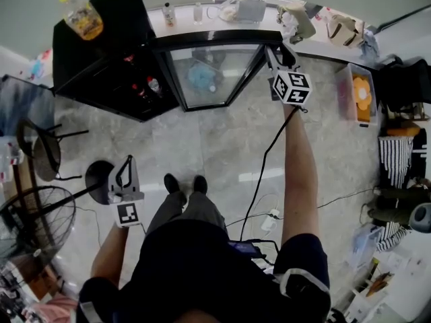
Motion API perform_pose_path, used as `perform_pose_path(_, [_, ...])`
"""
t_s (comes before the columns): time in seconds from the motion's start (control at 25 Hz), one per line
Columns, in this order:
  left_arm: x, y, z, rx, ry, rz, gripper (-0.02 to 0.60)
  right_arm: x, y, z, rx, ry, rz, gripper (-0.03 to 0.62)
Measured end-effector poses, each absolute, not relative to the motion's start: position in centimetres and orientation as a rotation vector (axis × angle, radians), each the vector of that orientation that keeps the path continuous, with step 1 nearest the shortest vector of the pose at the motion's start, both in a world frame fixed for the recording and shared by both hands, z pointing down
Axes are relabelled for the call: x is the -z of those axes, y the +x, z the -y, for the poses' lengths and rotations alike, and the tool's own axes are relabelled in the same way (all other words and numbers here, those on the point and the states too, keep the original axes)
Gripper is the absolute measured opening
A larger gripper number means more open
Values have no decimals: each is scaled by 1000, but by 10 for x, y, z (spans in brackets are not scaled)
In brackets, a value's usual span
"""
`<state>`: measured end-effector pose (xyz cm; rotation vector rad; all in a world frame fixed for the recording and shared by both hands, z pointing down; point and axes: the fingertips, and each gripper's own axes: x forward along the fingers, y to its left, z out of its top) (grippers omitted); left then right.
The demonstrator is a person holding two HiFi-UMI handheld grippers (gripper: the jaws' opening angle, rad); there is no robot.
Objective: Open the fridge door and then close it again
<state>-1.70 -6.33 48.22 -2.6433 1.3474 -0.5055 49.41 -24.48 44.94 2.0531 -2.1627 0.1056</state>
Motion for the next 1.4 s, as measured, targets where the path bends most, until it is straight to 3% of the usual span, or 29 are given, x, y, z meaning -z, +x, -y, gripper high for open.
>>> perform_pose_path(0.76, [-481,-11,69,522,-2633,-1309,22,-448,496,252,-66,2037,2149,183])
perform_pose_path(1.4, [-481,-11,67,503,-2648,-1308,23,-439,484,223,-32,2074,2134,141])
